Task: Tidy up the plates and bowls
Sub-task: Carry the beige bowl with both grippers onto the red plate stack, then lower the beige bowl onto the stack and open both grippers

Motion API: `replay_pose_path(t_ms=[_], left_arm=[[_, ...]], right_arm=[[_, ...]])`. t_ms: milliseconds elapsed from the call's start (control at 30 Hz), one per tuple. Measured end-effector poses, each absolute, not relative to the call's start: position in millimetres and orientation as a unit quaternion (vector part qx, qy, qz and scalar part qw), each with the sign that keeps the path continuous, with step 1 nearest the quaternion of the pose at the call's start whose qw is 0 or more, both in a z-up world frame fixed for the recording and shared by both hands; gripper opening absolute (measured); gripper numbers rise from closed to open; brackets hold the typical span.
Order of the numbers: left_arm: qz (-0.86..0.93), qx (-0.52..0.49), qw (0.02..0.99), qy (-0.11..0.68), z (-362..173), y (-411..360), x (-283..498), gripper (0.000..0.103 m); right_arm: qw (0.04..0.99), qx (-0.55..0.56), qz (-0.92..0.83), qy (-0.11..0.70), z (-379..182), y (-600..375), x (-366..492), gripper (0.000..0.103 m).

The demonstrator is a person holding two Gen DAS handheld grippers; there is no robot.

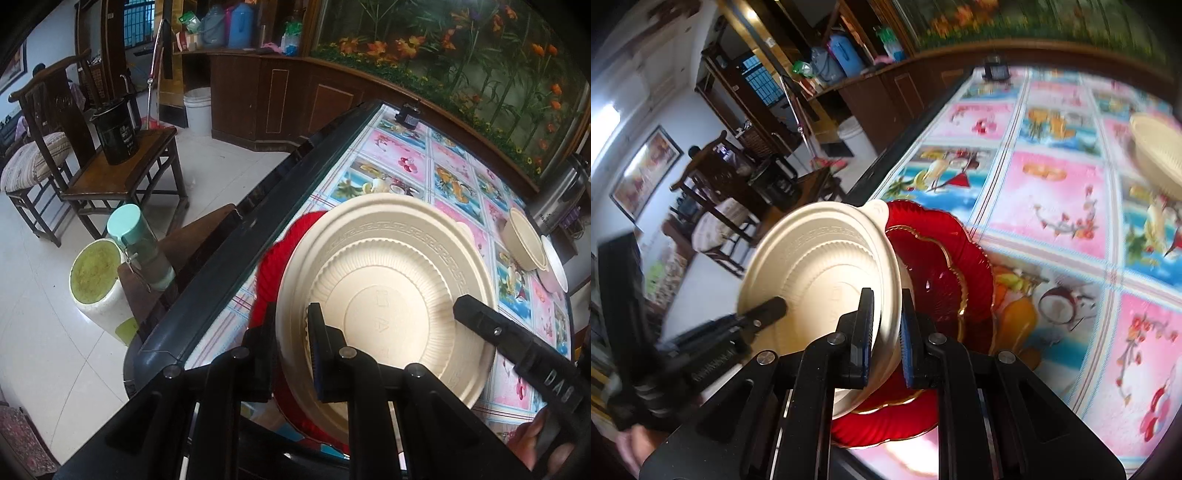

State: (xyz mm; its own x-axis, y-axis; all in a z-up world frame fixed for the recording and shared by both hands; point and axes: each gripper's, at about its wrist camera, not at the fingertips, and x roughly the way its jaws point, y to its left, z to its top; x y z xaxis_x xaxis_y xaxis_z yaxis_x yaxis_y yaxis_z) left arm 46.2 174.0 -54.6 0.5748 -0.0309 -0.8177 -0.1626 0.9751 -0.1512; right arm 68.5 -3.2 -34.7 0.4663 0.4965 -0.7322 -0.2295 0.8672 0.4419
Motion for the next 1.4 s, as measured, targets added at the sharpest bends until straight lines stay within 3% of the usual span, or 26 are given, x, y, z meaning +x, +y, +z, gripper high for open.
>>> replay_pose_path(t_ms=[267, 567, 733, 967, 1067, 1333, 1400], left_arm=[[0.04, -0.1, 0.879, 0.464, -52.7, 180.2, 43.8, 0.031], [0.047, -0.107, 0.883, 0.455, -45.0, 188.2, 36.6, 0.035], [0.06, -0.067, 0.882, 0.463, -50.5, 177.4, 39.4, 0.057], [0.081, -0.033, 0.892, 0.443, -38.0, 171.7, 34.8, 0.058], [0.092, -0.018, 0.896, 0.433, -31.3, 174.5, 30.9, 0.068], [0.103, 0.001, 0.896, 0.433, -29.1, 174.0, 27.4, 0.068], [0.105, 0.015, 0.895, 0.432, -29.4, 171.2, 29.3, 0.073]], right_arm=[[0.825, 0.142, 0.211, 0.504, -33.8, -3.3, 83.7, 0.013], [0.839, 0.198, 0.21, 0.461, -17.5, -47.7, 79.3, 0.013], [0.845, 0.212, 0.189, 0.453, -28.4, -66.7, 78.6, 0.013], [0.844, 0.217, 0.189, 0.453, -33.5, -74.2, 73.9, 0.013], [0.853, 0.219, 0.183, 0.438, -28.1, -81.9, 71.3, 0.013], [0.855, 0.238, 0.167, 0.429, -30.5, -108.0, 71.7, 0.013], [0.856, 0.246, 0.159, 0.426, -30.1, -118.7, 72.0, 0.013]])
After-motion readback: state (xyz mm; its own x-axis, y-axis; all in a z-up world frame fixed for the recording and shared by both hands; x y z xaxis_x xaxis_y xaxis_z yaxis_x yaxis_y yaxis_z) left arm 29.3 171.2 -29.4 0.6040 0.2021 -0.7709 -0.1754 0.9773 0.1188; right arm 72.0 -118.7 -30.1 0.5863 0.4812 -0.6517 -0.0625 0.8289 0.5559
